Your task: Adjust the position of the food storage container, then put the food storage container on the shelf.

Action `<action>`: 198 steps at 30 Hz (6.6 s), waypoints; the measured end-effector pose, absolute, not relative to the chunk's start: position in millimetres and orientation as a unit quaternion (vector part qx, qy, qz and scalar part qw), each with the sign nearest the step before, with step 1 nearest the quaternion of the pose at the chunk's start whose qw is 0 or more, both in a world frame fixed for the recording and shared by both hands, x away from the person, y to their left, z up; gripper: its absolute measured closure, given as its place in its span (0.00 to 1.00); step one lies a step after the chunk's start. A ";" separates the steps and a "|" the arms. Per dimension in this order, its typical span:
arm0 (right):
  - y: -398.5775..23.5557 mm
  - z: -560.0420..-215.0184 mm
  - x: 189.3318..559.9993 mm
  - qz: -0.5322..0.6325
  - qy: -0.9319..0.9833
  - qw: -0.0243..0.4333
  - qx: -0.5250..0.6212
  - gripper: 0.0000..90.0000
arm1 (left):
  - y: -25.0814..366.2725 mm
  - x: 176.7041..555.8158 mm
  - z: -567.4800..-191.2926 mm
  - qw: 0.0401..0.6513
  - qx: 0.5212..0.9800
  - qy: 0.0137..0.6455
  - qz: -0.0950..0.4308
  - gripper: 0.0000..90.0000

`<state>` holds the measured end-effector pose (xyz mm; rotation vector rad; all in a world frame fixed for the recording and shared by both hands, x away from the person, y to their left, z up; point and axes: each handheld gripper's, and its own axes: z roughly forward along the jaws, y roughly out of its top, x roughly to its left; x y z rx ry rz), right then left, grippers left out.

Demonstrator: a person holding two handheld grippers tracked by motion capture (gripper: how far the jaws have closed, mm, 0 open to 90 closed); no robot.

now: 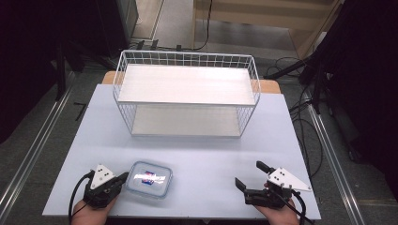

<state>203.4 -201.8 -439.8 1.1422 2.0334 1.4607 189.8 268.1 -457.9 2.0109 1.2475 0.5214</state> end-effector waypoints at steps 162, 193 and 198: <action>-142.2 -478.1 210.8 0.496 0.743 -0.059 0.447 0.24 | 160.8 214.6 -472.3 0.481 0.747 0.447 -0.109 0.31; -154.4 -474.3 210.7 0.503 0.714 -0.102 0.475 0.49 | 169.7 211.6 -467.4 0.497 0.737 0.442 -0.118 0.53; -153.9 -473.0 209.5 0.503 0.719 -0.095 0.471 0.49 | 169.0 210.9 -466.4 0.499 0.737 0.442 -0.113 0.54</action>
